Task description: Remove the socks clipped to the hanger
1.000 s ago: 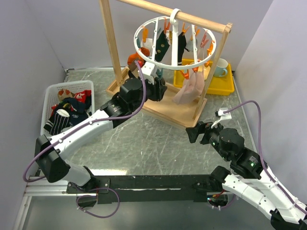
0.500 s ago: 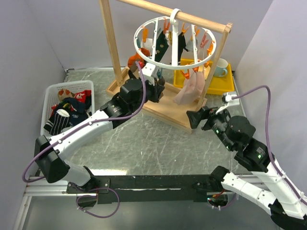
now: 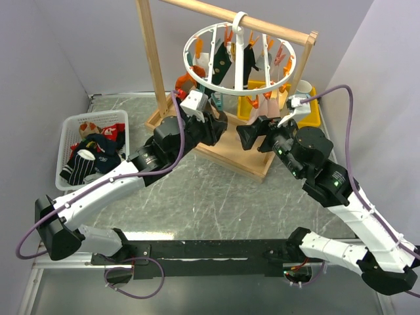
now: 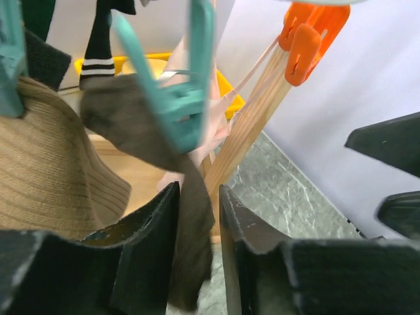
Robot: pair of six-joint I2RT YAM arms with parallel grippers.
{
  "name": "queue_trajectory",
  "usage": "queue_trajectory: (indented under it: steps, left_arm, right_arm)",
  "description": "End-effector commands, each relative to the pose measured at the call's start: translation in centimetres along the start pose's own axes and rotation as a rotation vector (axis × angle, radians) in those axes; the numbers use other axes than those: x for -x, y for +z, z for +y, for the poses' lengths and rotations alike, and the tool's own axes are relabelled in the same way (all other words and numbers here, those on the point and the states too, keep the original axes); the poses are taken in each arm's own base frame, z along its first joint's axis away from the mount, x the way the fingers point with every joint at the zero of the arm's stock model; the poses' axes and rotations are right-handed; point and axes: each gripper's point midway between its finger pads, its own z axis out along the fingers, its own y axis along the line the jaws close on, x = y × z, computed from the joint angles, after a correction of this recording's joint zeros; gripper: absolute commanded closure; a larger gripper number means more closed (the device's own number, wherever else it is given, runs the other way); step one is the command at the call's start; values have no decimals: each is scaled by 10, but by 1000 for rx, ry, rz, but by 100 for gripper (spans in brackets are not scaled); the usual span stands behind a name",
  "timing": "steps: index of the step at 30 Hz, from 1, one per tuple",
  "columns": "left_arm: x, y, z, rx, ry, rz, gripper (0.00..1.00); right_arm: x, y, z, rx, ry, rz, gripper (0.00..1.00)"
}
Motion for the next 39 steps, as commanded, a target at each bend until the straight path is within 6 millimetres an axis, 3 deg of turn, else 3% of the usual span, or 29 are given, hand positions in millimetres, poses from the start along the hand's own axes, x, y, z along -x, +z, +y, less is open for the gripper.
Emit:
queue_trajectory:
  steps: [1,4,6,7,8,16,19,22,28,39]
  left_arm:
    - [19,-7,4,45,-22,-69,76]
    - [14,-5,8,64,-9,-49,90]
    - [11,-5,10,70,-6,-41,87]
    - [9,-5,10,70,-4,-41,78]
    - [8,-4,11,67,-1,-40,77]
    - [-1,-4,10,58,-8,-19,86]
    - [3,-8,8,43,-20,-37,99]
    - [8,-12,6,34,-33,-54,98]
    - [15,-11,1,21,-37,-63,97]
    - [28,0,-10,-9,-18,-72,98]
  right_arm:
    - [26,-5,9,32,50,-80,6]
    - [22,-5,4,10,43,-73,6]
    - [21,-7,0,-2,38,-72,6]
    - [19,-9,-2,-7,37,-73,6]
    - [21,-10,-3,-11,39,-80,6]
    - [24,-8,2,5,28,-71,7]
    - [23,2,5,-9,13,-42,7]
    - [22,20,13,-10,8,-10,10]
    - [34,34,34,39,38,-27,18]
    - [39,64,52,18,42,-23,21]
